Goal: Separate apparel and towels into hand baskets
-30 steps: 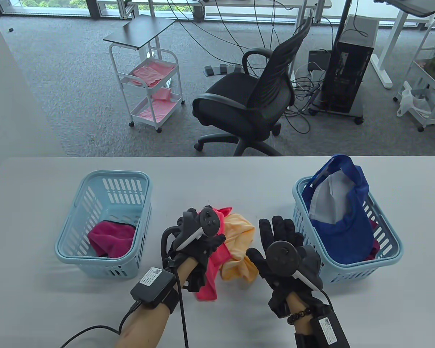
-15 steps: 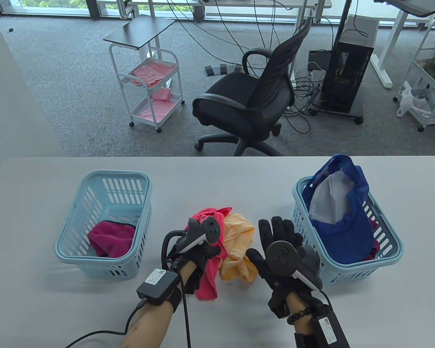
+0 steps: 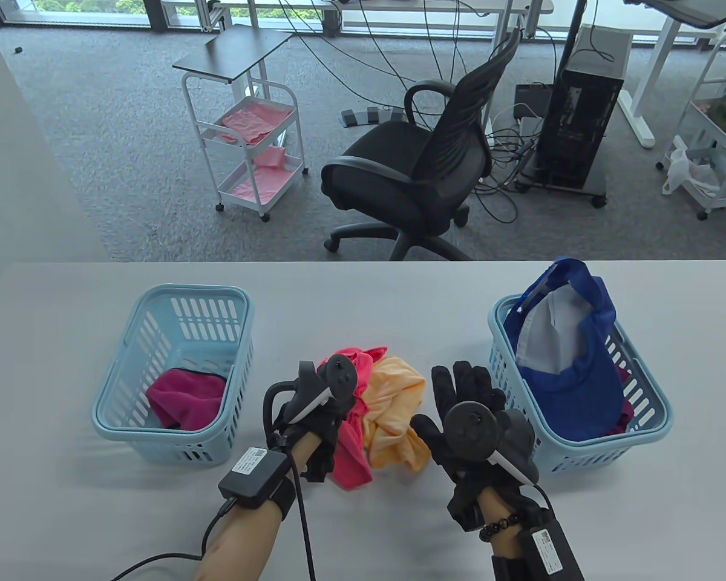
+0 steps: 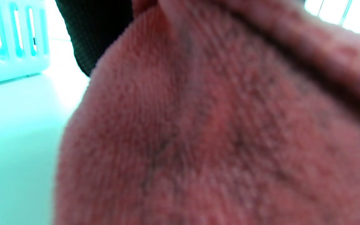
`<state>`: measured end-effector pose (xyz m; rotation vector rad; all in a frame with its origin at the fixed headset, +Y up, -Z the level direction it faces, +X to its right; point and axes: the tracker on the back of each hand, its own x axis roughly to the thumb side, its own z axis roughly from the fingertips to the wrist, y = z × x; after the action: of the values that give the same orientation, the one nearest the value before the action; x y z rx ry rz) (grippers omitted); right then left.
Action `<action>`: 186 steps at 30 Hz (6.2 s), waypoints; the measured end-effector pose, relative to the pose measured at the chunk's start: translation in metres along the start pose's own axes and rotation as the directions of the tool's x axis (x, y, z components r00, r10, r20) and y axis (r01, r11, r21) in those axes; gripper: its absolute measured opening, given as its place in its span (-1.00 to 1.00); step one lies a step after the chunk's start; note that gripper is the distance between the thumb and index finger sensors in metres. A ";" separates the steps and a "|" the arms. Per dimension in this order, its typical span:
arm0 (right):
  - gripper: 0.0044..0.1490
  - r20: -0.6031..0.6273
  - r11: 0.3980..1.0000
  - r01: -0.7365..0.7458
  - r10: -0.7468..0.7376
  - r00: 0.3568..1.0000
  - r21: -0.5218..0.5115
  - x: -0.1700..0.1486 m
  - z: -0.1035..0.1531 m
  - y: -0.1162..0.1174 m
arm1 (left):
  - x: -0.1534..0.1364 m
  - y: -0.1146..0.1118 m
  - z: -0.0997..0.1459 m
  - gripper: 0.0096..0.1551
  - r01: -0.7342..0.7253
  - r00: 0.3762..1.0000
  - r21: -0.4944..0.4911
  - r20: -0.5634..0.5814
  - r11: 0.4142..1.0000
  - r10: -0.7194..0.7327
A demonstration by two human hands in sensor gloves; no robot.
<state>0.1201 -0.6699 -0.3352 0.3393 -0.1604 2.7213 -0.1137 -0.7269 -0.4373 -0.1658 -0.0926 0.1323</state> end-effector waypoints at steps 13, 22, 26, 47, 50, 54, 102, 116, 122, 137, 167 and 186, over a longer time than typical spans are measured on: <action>0.06 0.004 1.000 -0.001 0.001 1.000 0.000 0.001 0.001 0.000 | 0.002 0.072 0.028 -0.39 -0.039 0.999 0.162 0.030 0.986 0.035; 0.06 0.009 1.000 0.003 -0.003 1.000 -0.004 0.002 0.001 0.000 | -0.002 0.137 0.064 -0.39 -0.006 0.999 0.301 0.040 0.954 -0.006; 0.06 0.013 1.000 0.004 -0.004 1.000 -0.005 0.003 0.001 0.000 | -0.016 0.167 0.081 -0.38 0.007 1.000 0.356 0.010 0.934 -0.012; 0.06 0.017 1.000 0.000 0.000 1.000 -0.004 0.005 0.002 0.000 | -0.134 0.223 0.109 -0.40 0.114 0.957 0.444 -0.289 0.889 0.021; 0.06 0.016 1.000 0.000 0.000 1.000 -0.004 0.005 0.002 0.000 | -0.143 0.217 0.104 -0.40 0.131 0.948 0.431 -0.318 0.893 0.015; 0.06 0.016 1.000 -0.005 0.005 1.000 0.000 0.005 0.002 0.001 | -0.153 0.207 0.096 -0.40 0.162 0.934 0.406 -0.357 0.899 -0.007; 0.06 0.005 1.000 -0.013 0.013 1.000 0.005 0.005 0.002 -0.001 | -0.117 0.176 0.081 -0.12 0.123 0.970 0.309 -0.239 0.943 -0.048; 0.06 -0.002 1.000 -0.007 0.007 1.000 -0.004 0.003 0.002 -0.003 | -0.018 0.165 0.090 0.04 0.065 0.997 0.297 0.026 0.953 -0.076; 0.06 -0.007 1.000 -0.006 0.006 1.000 -0.006 0.002 0.003 -0.004 | 0.013 0.145 0.083 0.08 0.055 0.992 0.223 0.097 0.973 -0.078; 0.07 -0.031 1.000 0.003 -0.003 1.000 0.006 -0.004 0.003 -0.006 | 0.043 0.034 0.032 0.15 0.000 0.987 -0.068 0.161 0.998 0.011; 0.08 -0.067 0.999 0.031 -0.028 0.997 0.036 -0.008 0.003 -0.007 | 0.058 -0.053 -0.002 0.10 0.110 0.988 -0.214 0.132 0.970 -0.083; 0.08 -0.065 0.999 0.033 -0.031 0.997 0.034 -0.008 0.004 -0.007 | 0.059 -0.039 -0.003 -0.26 0.212 0.971 -0.082 0.126 0.974 -0.201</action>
<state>0.1313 -0.6671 -0.3332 0.2618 -0.0884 2.7020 -0.0500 -0.7570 -0.4287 -0.2423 -0.2329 -0.0709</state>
